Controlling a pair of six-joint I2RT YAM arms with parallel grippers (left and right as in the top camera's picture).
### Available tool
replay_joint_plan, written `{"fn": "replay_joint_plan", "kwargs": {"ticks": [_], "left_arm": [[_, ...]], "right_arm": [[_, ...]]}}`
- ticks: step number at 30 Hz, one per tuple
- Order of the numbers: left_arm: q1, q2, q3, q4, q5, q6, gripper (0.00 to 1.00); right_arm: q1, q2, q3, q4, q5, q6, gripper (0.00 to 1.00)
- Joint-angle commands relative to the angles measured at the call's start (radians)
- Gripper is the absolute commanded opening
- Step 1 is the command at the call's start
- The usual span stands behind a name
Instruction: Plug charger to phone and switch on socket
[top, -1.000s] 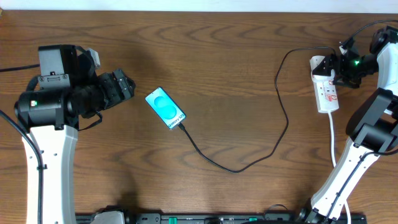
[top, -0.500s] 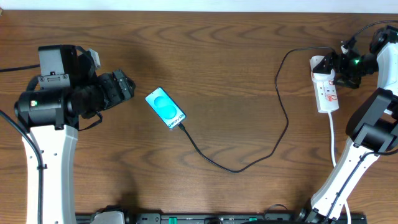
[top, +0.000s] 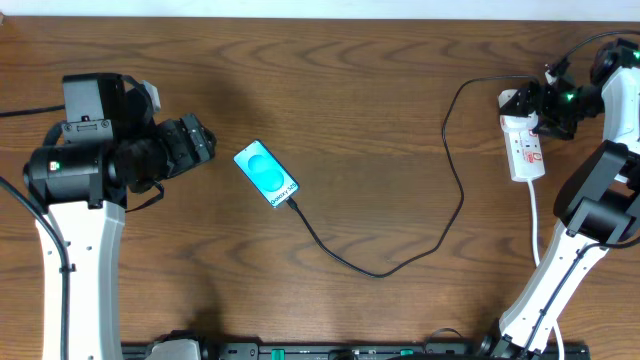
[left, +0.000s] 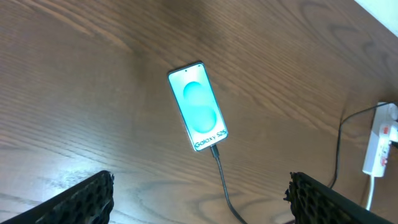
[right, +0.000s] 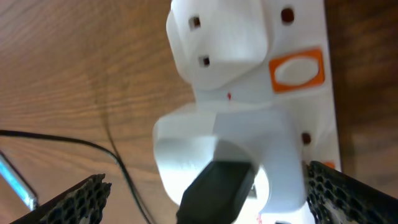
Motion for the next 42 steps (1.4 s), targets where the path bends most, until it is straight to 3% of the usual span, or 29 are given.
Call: {"fn": "replay_joint_plan", "kwargs": {"ticks": [1,42], "left_arm": [[0.001,0.001,0.000,-0.006,-0.030,0.010,0.90],[0.001,0.001,0.000,-0.010,-0.032,0.010,0.90]], "right_arm": [[0.025,0.010,-0.044,0.023,-0.027,0.029,0.99],[0.037,0.008,-0.063,0.002,-0.087,0.119,0.99]]}}
